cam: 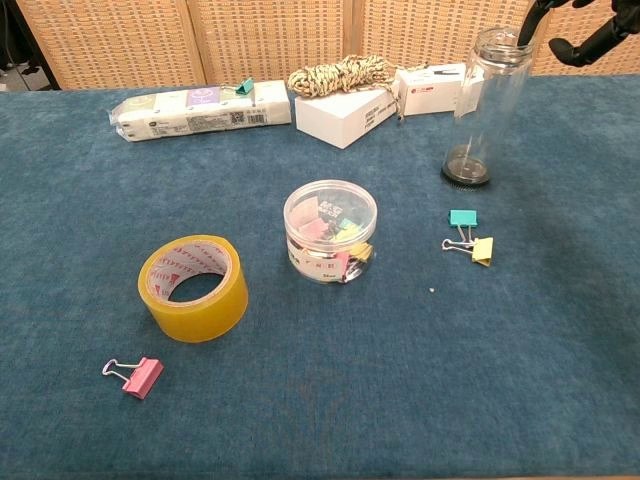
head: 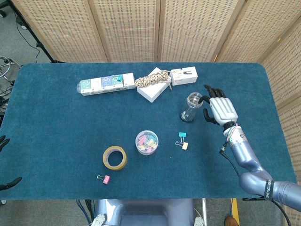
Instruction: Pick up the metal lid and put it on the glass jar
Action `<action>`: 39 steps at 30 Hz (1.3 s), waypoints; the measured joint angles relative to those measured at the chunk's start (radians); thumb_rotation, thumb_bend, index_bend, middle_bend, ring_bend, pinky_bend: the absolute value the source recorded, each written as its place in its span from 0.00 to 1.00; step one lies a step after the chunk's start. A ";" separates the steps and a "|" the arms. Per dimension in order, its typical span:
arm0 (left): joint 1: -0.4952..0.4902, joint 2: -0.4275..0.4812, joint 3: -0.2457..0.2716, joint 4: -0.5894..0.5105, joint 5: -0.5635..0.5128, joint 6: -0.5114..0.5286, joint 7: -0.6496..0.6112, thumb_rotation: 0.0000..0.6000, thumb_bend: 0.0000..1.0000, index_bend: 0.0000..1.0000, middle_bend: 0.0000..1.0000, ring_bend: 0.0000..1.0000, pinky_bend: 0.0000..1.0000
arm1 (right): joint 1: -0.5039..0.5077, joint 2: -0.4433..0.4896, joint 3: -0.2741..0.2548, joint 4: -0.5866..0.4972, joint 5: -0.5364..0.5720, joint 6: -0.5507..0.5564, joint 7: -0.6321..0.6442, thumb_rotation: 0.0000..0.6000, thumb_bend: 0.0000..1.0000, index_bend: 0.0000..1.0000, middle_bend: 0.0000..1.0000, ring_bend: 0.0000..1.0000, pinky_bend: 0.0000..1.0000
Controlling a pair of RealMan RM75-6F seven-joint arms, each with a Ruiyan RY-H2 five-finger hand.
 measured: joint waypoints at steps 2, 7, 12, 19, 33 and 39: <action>0.000 0.000 0.000 0.000 -0.001 0.000 -0.001 1.00 0.08 0.00 0.00 0.00 0.00 | 0.003 -0.004 0.000 0.004 0.006 -0.001 -0.003 1.00 0.63 0.35 0.00 0.00 0.00; 0.000 0.002 -0.001 0.001 -0.002 0.002 -0.007 1.00 0.08 0.00 0.00 0.00 0.00 | 0.011 -0.013 -0.003 0.015 0.024 -0.005 -0.014 1.00 0.63 0.35 0.00 0.00 0.00; 0.000 0.002 -0.001 0.003 -0.002 0.002 -0.010 1.00 0.08 0.00 0.00 0.00 0.00 | 0.014 -0.022 -0.008 0.020 0.030 -0.006 -0.020 1.00 0.63 0.36 0.00 0.00 0.00; 0.001 0.003 -0.002 0.003 -0.003 0.004 -0.014 1.00 0.08 0.00 0.00 0.00 0.00 | 0.020 -0.031 -0.005 0.024 0.032 0.001 -0.024 1.00 0.63 0.36 0.00 0.00 0.00; 0.000 0.004 -0.002 0.003 -0.005 0.001 -0.014 1.00 0.08 0.00 0.00 0.00 0.00 | -0.007 0.035 0.020 -0.062 -0.032 0.076 -0.006 1.00 0.63 0.34 0.00 0.00 0.00; 0.000 0.003 -0.001 0.002 -0.003 0.000 -0.008 1.00 0.08 0.00 0.00 0.00 0.00 | -0.067 0.081 0.005 -0.090 -0.143 0.158 0.019 1.00 0.53 0.11 0.00 0.00 0.00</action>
